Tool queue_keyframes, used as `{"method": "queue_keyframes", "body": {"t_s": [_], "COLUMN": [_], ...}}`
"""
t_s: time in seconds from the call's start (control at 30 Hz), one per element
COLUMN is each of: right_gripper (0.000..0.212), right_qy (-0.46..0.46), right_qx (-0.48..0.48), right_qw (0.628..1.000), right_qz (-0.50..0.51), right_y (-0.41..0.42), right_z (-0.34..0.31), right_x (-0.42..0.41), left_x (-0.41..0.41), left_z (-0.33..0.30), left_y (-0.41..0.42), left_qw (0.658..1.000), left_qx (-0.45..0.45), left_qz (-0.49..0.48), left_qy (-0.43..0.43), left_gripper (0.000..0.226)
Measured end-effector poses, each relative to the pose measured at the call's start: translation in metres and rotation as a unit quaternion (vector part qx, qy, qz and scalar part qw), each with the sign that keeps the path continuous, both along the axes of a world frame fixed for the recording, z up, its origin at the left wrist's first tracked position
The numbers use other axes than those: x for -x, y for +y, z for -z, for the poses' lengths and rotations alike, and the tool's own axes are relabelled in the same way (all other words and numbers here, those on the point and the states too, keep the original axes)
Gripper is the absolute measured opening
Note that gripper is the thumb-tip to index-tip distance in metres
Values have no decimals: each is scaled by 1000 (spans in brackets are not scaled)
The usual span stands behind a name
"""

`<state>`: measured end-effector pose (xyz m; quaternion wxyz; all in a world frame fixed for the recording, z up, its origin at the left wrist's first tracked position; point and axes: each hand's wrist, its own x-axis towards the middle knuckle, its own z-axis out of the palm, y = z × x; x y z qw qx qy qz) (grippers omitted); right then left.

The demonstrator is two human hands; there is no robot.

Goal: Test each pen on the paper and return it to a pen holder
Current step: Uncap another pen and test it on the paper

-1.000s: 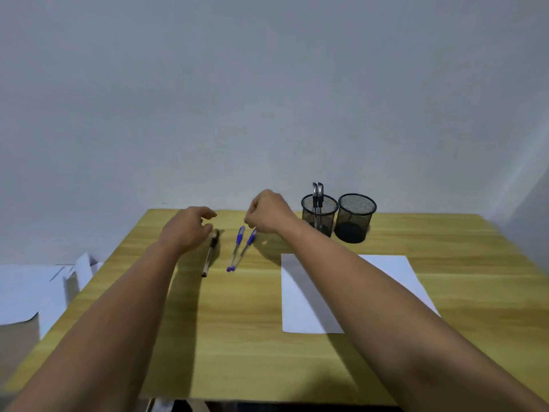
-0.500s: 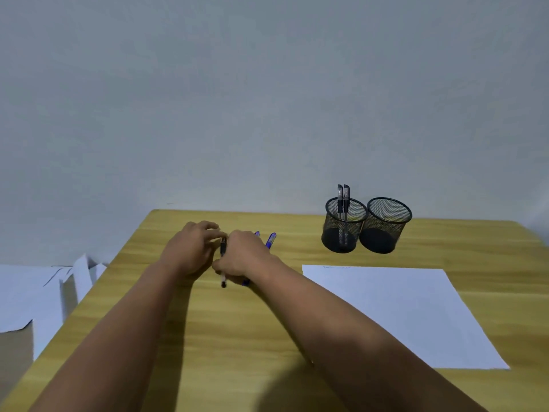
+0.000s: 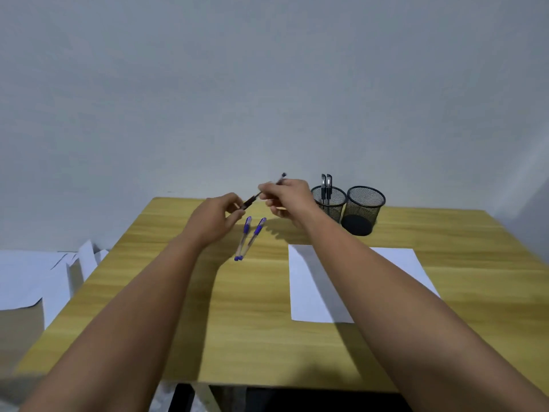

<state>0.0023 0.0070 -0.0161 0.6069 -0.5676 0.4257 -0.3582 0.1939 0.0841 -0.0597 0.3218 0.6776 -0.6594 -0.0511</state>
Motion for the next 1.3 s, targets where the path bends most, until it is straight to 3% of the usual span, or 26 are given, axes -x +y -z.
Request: {"method": "queue_keyframes", "body": {"t_s": [0.1, 0.23, 0.37, 0.53, 0.7, 1.03, 1.13, 1.2, 1.3], "right_gripper": [16, 28, 36, 46, 42, 28, 19, 28, 31], "right_qy": [12, -10, -4, 30, 18, 21, 6, 5, 25], "right_qx": [15, 33, 41, 8, 3, -50, -69, -68, -3], "right_qw": [1000, 997, 990, 982, 975, 983, 973, 959, 958], "right_qz": [13, 64, 132, 184, 223, 177, 220, 276, 286], "right_y": [4, 10, 10, 7, 3, -1, -20, -41, -49], "right_z": [-5, -13, -13, -13, -15, -1, 4, 3, -10], "right_x": [26, 55, 75, 95, 81, 30, 40, 65, 93], "left_x": [44, 96, 136, 164, 162, 120, 110, 98, 63], "left_z": [-22, -42, -47, -49, -60, -50, -47, -37, -7], "left_y": [-3, -1, -3, -5, -5, 4, 14, 24, 28], "left_qw": [998, 989, 982, 961, 942, 922, 913, 923, 977], "left_qx": [2, -32, -90, -138, -166, -196, -216, -204, -134], "left_qz": [48, 76, 99, 144, 150, 115, 121, 98, -43], "left_qy": [49, 123, 135, 193, 249, 315, 323, 311, 160], "left_gripper": [4, 21, 41, 43, 39, 39, 40, 42, 43]}}
